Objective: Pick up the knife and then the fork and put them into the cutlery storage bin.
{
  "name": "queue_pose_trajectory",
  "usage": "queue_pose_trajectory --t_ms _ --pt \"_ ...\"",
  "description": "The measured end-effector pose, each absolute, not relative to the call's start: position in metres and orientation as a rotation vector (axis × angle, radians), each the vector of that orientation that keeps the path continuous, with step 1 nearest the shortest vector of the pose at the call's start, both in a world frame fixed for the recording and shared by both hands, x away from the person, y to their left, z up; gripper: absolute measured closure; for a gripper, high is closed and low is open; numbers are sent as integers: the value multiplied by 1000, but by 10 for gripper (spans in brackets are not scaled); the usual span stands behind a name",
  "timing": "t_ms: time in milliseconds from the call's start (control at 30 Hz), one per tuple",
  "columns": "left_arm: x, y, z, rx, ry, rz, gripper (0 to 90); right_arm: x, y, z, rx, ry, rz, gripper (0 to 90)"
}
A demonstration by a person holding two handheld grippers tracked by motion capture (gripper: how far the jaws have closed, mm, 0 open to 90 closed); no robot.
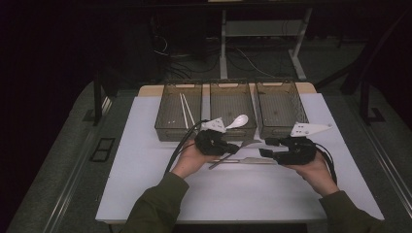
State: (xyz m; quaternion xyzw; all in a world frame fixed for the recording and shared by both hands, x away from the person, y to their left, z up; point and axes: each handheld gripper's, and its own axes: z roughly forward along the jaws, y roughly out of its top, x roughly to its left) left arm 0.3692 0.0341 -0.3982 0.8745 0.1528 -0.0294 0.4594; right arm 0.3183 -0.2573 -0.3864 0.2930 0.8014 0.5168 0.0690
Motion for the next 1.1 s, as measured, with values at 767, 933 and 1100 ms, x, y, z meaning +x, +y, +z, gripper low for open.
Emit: queue_pose_trajectory --t_ms 767,933,1100 --pt "365 34 -393 2157 344 -77 862 334 -230 -385 775 2481 1460 875" --pt "362 34 -393 2155 339 -49 827 334 -231 -385 784 2487 1463 877" --pt "356 43 -391 2153 348 4 649 334 -237 -383 808 2462 1471 878"
